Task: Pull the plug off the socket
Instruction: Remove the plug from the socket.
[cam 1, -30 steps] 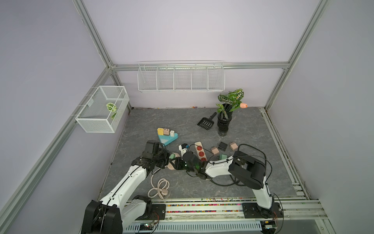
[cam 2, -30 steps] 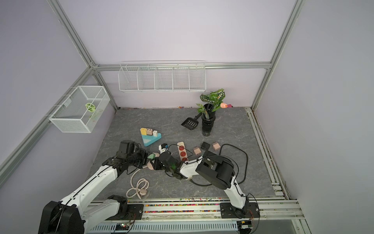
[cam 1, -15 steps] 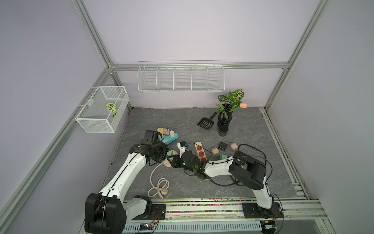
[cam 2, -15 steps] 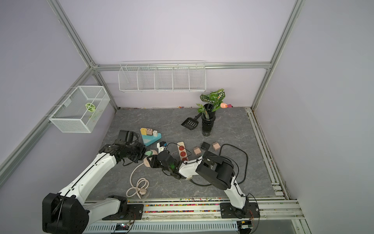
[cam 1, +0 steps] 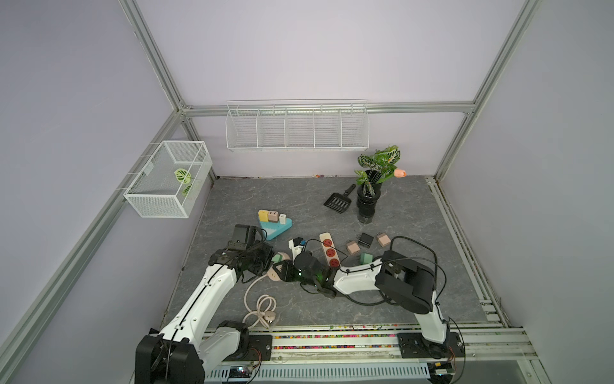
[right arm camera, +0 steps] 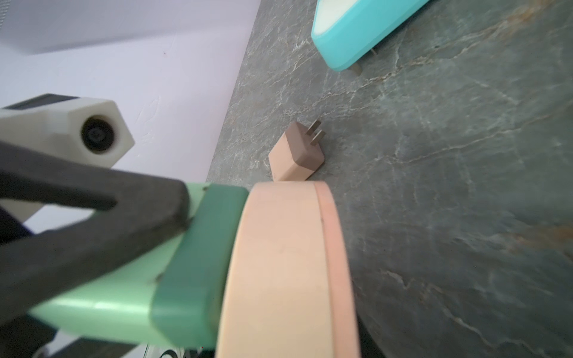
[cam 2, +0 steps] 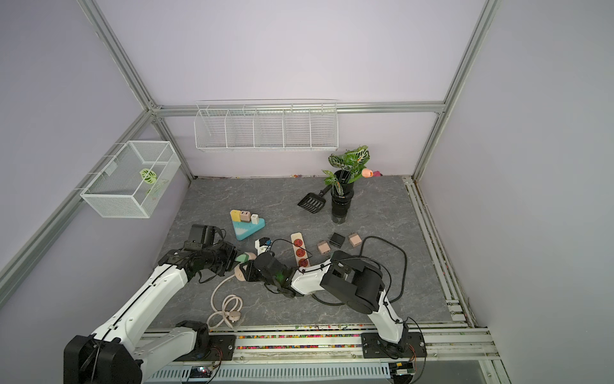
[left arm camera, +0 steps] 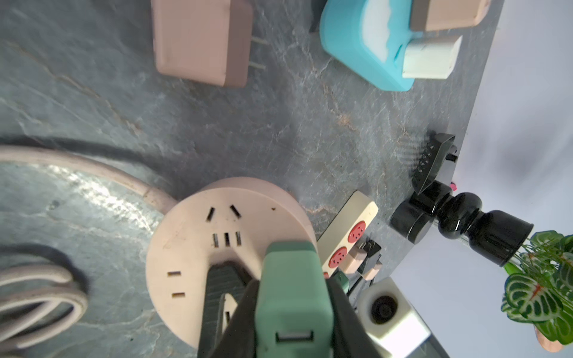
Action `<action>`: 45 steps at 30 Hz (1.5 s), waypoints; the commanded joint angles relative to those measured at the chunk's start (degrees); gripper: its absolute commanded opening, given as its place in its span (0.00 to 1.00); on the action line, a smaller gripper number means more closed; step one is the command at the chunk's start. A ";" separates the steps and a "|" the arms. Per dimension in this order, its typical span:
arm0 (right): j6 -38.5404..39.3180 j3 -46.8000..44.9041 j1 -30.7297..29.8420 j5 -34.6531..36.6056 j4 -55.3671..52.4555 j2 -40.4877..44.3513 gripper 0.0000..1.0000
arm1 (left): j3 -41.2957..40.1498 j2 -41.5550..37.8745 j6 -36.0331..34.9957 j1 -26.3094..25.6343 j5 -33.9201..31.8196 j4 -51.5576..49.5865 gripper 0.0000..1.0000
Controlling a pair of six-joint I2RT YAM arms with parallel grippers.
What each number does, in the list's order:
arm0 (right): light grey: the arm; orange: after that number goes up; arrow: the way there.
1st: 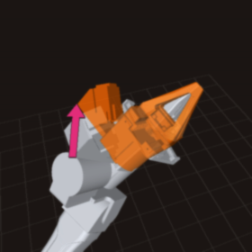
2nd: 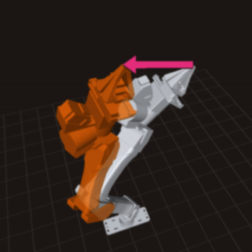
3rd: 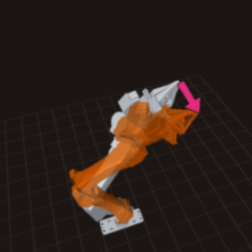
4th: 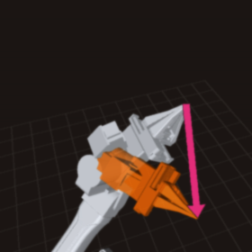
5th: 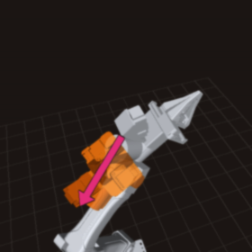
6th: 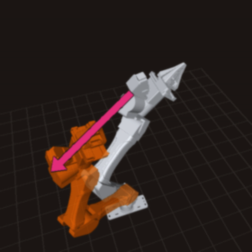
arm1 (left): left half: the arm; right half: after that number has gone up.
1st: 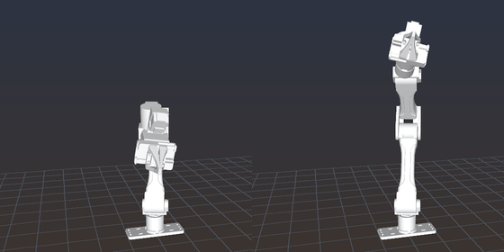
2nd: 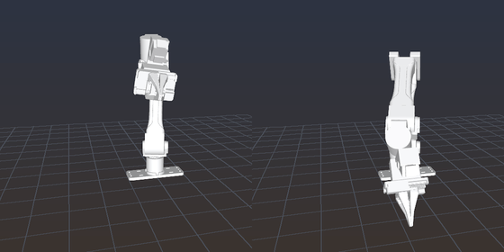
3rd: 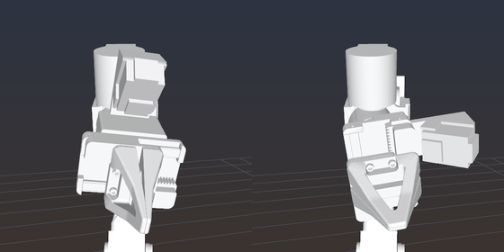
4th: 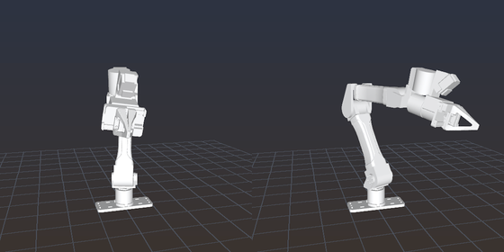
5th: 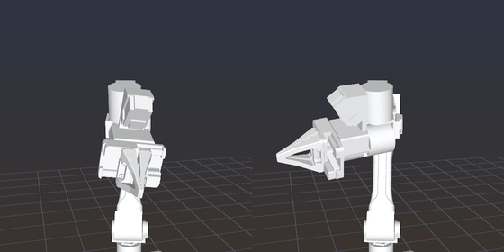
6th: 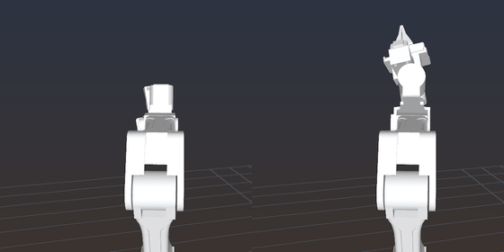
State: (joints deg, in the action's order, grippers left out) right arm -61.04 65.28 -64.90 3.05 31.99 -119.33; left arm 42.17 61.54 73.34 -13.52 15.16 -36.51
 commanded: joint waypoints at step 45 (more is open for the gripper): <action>0.74 -3.25 0.72 11.00 -23.41 -1.02 0.00 | 16.57 7.01 -15.61 3.12 -12.25 -4.57 0.00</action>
State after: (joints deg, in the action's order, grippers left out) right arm -60.95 64.93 -64.84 6.50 28.80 -117.23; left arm 50.59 67.51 65.52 -15.79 13.43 -42.19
